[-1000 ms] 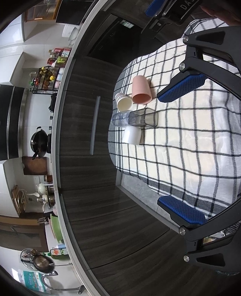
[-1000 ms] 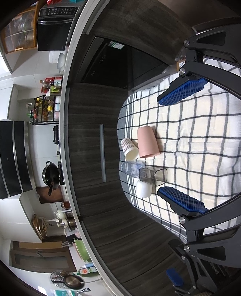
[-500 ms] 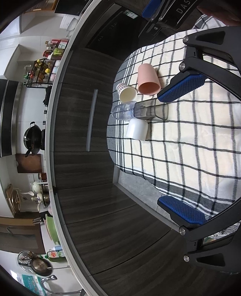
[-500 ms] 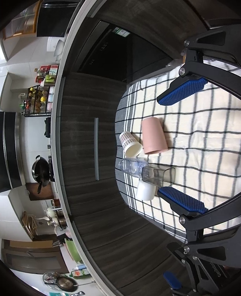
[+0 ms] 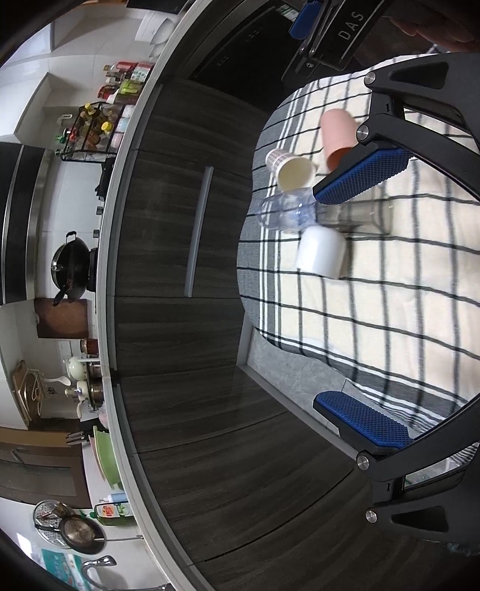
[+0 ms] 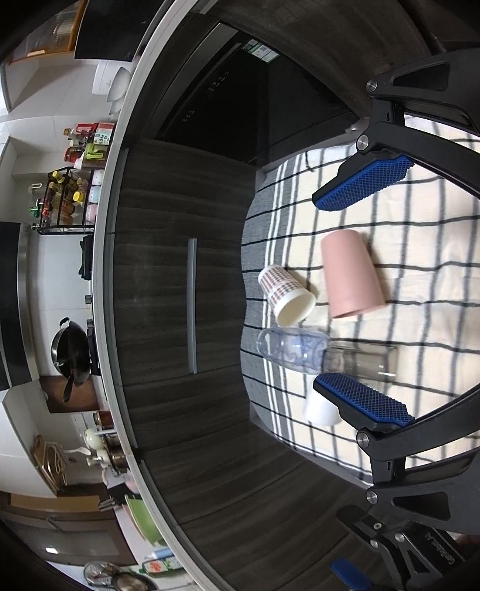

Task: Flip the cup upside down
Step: 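Move the right gripper to the clear plastic cup and close on it, then lift the clear cup with the right gripper and swing it toward the left tool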

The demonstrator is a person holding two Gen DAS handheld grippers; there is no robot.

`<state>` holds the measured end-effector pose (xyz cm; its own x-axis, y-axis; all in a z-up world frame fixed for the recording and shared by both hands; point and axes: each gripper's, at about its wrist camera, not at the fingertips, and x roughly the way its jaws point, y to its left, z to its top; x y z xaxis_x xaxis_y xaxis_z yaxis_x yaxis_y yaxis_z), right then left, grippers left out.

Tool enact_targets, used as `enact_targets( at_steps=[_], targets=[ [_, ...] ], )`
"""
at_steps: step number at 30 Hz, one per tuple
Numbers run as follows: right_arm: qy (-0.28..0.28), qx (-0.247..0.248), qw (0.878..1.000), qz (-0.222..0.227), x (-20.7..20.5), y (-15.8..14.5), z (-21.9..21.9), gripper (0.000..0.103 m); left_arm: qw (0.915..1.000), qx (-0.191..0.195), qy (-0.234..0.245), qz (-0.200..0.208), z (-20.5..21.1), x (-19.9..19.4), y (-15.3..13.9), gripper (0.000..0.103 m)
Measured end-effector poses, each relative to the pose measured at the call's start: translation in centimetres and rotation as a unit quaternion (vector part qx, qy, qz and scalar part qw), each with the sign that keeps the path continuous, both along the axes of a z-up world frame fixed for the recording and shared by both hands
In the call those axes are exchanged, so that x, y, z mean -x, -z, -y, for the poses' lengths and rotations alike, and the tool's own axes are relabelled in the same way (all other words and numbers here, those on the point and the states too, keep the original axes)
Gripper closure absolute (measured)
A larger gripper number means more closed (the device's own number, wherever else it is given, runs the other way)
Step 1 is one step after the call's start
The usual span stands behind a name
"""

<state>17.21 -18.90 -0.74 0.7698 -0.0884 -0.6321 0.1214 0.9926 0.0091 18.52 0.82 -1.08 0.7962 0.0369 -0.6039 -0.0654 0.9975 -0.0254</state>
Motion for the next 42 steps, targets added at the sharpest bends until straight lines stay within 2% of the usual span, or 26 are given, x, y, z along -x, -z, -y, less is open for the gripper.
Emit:
enact_targets(
  at_steps=[7, 14, 21, 29, 38, 41, 42],
  targets=[
    [-0.025, -0.002, 0.999, -0.040, -6.3, 1.5, -1.8, 0.014, 0.9998, 0.003, -0.017, -0.004, -1.8, -3.8, 1.2, 0.000],
    [-0.053, -0.010, 0.994, -0.098, -13.1, 5.1, -4.3, 0.014, 0.9994, 0.011, -0.026, -0.019, -3.7, -7.7, 3.0, 0.000],
    [-0.048, -0.012, 0.986, -0.160, -18.6, 8.7, -5.5, 0.014, 0.9990, 0.016, -0.021, -0.036, -4.2, -11.1, 5.0, 0.000],
    [-0.041, -0.018, 0.974, -0.224, -22.6, 12.4, -5.7, 0.014, 0.9976, 0.034, -0.010, -0.059, -4.6, -13.1, 7.5, 0.000],
    [-0.032, -0.021, 0.962, -0.269, -24.8, 15.6, -6.1, 0.014, 0.9953, 0.051, -0.008, -0.082, -5.2, -14.4, 9.4, 0.000],
    [-0.033, -0.027, 0.958, -0.284, -25.4, 16.5, -6.2, 0.017, 0.9952, 0.052, -0.009, -0.083, -5.3, -14.6, 9.6, 0.000],
    [-0.033, -0.028, 0.956, -0.289, -25.5, 16.8, -6.2, 0.021, 0.9952, 0.052, -0.009, -0.082, -5.3, -14.6, 9.6, 0.000]
  ],
)
